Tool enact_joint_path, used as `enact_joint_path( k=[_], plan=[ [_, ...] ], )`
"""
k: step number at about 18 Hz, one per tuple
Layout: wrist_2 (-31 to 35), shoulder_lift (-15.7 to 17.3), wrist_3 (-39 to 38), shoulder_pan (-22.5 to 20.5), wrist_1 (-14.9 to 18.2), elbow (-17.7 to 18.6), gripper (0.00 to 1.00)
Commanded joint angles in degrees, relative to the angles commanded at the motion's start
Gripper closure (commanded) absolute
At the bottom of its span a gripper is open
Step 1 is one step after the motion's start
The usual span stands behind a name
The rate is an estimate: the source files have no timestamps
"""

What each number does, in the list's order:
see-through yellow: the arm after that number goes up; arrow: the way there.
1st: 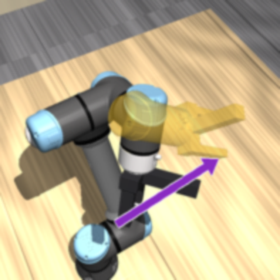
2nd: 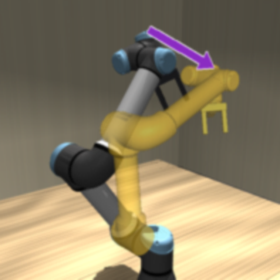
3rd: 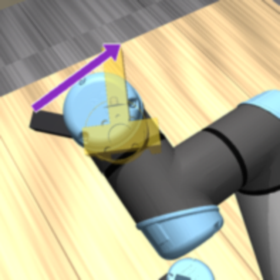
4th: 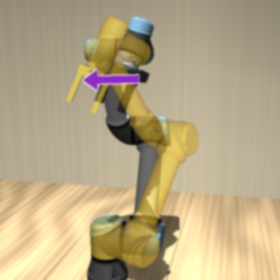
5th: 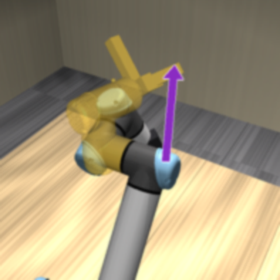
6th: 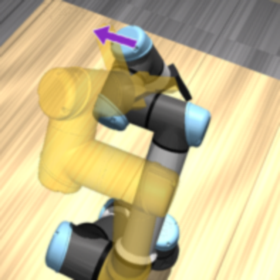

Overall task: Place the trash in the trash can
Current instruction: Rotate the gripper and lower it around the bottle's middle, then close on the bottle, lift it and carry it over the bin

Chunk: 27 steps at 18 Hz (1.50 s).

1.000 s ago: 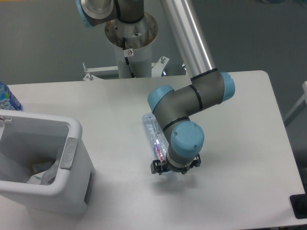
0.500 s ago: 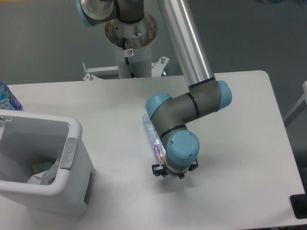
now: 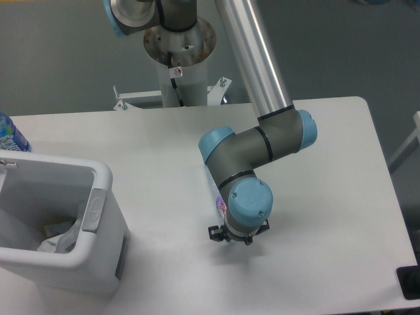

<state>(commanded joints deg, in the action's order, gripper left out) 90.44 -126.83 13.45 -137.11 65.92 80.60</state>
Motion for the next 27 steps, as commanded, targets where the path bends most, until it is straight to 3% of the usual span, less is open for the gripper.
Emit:
enact_joint_path(
  k=[8, 15, 20, 21, 24, 27],
  plan=[
    [-6.59, 3.61, 0.18, -2.90, -0.35, -4.65, 0.87],
    [-11.33, 4.40, -0.35, -4.92, -0.62, -10.63, 0.87],
    [-16.95, 6.85, -1.50, -6.50, -1.05, -15.12, 0.87],
    [-18.53, 7.82, -1.15, -6.59, -2.71, -14.86, 0.87],
    [-24.59, 8.70, -2.11, -6.15, -11.93, -14.59, 0.87],
    [-28.64, 10.55, -2.11, -5.54, -13.45, -14.50, 0.87]
  ],
)
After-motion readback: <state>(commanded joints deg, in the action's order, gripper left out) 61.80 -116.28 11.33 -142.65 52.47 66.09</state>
